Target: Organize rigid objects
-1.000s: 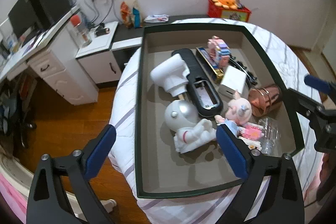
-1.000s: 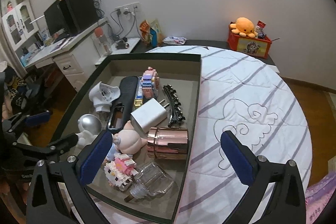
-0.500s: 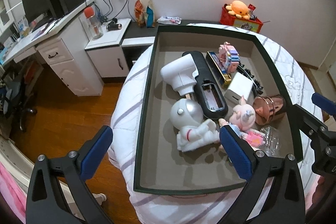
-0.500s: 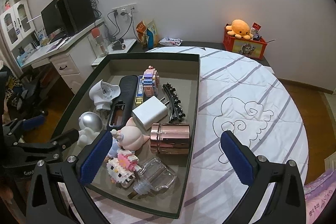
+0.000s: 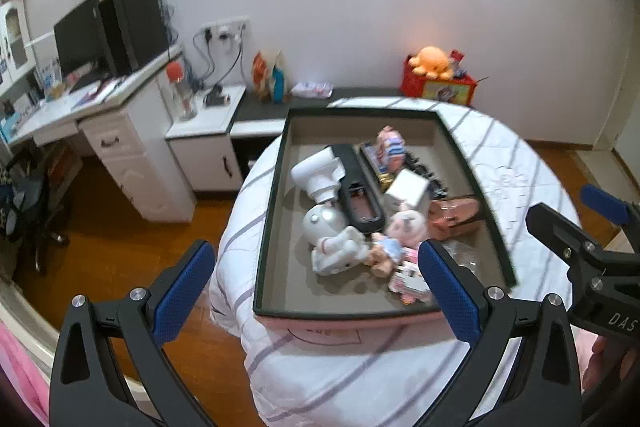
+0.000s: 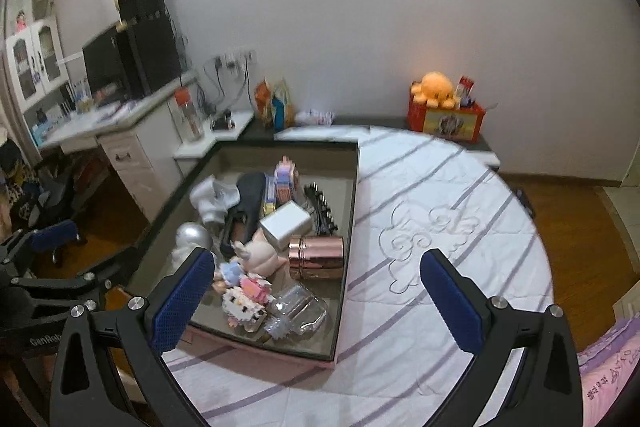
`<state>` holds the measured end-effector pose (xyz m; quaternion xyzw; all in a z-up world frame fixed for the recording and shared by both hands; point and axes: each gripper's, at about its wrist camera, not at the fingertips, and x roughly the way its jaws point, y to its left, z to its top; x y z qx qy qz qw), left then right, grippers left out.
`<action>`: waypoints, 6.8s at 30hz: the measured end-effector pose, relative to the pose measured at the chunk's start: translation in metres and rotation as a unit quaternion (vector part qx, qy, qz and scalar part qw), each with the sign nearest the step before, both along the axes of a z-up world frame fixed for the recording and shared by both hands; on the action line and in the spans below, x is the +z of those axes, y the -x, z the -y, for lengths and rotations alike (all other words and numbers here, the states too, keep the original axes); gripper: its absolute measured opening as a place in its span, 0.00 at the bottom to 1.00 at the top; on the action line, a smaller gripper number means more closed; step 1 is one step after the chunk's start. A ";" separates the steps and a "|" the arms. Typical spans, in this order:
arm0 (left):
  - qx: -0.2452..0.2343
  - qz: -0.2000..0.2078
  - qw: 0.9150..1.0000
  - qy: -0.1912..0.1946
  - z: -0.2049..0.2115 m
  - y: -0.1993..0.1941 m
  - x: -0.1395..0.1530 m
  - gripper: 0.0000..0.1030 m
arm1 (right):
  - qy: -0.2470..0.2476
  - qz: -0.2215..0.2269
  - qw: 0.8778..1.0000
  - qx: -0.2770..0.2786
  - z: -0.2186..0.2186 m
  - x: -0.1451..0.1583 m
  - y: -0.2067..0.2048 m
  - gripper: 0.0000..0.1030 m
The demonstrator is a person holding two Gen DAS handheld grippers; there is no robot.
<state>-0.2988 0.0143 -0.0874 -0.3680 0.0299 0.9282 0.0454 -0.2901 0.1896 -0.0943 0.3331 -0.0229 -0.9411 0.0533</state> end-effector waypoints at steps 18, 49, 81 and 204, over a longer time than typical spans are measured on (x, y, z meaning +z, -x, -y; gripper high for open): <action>-0.039 -0.060 0.997 -0.036 -0.011 -0.095 0.027 1.00 | -0.004 -0.083 0.996 -0.016 -0.008 0.037 -0.101 1.00; -0.024 -0.166 0.986 -0.018 -0.015 -0.123 0.027 1.00 | 0.009 -0.129 0.991 -0.027 -0.021 0.011 -0.122 1.00; 0.033 -0.295 0.955 -0.033 0.015 -0.237 0.060 1.00 | -0.043 -0.273 0.960 -0.038 0.011 0.051 -0.227 1.00; 0.034 -0.340 0.940 -0.001 0.008 -0.280 0.071 1.00 | -0.053 -0.302 0.948 -0.081 0.016 0.063 -0.275 1.00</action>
